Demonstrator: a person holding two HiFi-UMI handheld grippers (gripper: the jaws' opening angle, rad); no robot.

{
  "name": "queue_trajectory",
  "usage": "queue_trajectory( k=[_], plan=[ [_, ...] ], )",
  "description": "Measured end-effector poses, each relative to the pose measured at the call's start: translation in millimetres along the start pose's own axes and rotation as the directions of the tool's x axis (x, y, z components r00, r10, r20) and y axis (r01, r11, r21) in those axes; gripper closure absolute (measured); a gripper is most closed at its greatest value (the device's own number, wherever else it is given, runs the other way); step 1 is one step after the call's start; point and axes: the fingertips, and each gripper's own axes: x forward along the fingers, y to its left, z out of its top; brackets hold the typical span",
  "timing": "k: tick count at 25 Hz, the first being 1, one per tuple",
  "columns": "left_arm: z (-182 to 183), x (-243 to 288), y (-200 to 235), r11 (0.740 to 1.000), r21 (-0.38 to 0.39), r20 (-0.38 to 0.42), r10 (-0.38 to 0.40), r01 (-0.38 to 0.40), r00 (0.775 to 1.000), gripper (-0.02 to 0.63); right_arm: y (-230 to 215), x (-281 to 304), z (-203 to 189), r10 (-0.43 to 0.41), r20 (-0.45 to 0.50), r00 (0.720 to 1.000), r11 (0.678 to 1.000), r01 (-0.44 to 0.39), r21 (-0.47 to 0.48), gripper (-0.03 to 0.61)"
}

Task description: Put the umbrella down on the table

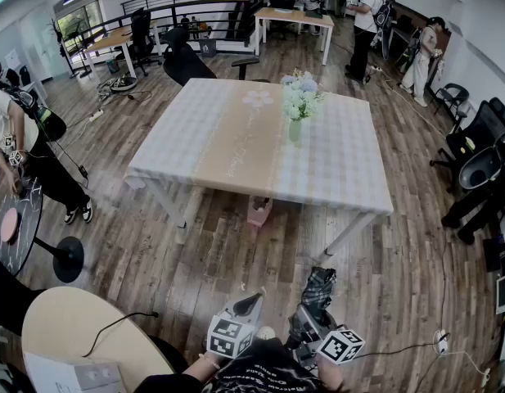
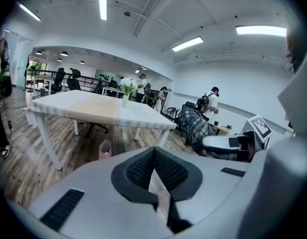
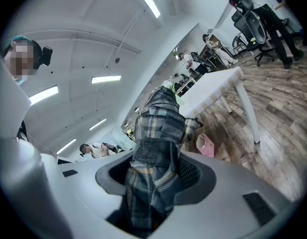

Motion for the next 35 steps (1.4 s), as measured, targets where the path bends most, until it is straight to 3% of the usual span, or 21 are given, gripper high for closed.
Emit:
queue_trajectory(
  k=[9, 13, 24, 35],
  plan=[
    [14, -16, 15, 1.0, -0.011, 0.048, 0.002, -0.001, 0.999, 0.595, 14, 6, -2, -0.052, -0.001, 0.999, 0.996, 0.052, -0.067, 0.362],
    [9, -22, 21, 1.0, -0.017, 0.05, 0.016, -0.015, 0.999, 0.595, 23, 11, -7, -0.014, -0.002, 1.0, 0.998, 0.014, -0.057, 0.359],
    [8, -7, -10, 1.0, -0.013, 0.059, -0.003, 0.004, 0.998, 0.595, 8, -5, 2, -0.078, -0.05, 0.996, 0.98, 0.067, -0.188, 0.356],
    [5, 15, -38, 0.999, 0.012, 0.05, -0.047, 0.047, 0.998, 0.595, -21, -20, 10, -0.134, -0.02, 0.991, 0.981, 0.129, -0.142, 0.354]
  ],
)
